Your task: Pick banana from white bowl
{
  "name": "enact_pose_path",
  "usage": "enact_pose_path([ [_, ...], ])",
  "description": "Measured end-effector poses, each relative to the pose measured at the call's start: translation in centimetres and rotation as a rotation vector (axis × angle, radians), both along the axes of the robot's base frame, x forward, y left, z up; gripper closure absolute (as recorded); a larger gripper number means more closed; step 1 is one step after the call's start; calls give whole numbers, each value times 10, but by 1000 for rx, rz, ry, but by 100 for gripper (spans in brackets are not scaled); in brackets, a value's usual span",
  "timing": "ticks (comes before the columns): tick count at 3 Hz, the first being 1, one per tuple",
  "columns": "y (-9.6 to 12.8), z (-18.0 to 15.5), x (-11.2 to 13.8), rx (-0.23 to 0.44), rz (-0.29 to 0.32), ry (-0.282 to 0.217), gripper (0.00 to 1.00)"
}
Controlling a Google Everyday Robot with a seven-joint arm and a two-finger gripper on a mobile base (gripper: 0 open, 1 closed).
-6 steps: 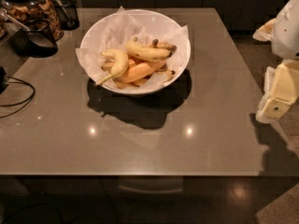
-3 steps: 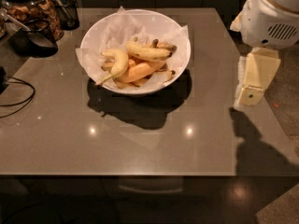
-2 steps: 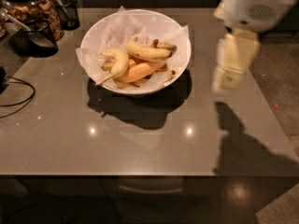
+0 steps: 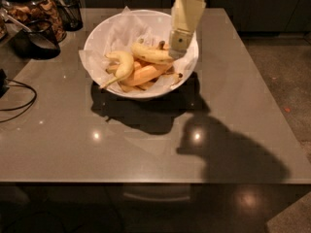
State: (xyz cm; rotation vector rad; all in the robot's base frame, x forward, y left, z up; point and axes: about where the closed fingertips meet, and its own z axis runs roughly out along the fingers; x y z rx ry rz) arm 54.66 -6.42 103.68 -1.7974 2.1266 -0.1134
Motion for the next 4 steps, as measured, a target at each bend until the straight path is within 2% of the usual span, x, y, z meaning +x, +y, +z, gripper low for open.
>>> enact_pose_path([
  [1,10,-4,9,51,3,-13,0],
  [2,3,-16,17,88,-45,2,0],
  [3,3,-30,28,108,-89,33,15],
  [4,11,-42,35,97,-100,62,29],
])
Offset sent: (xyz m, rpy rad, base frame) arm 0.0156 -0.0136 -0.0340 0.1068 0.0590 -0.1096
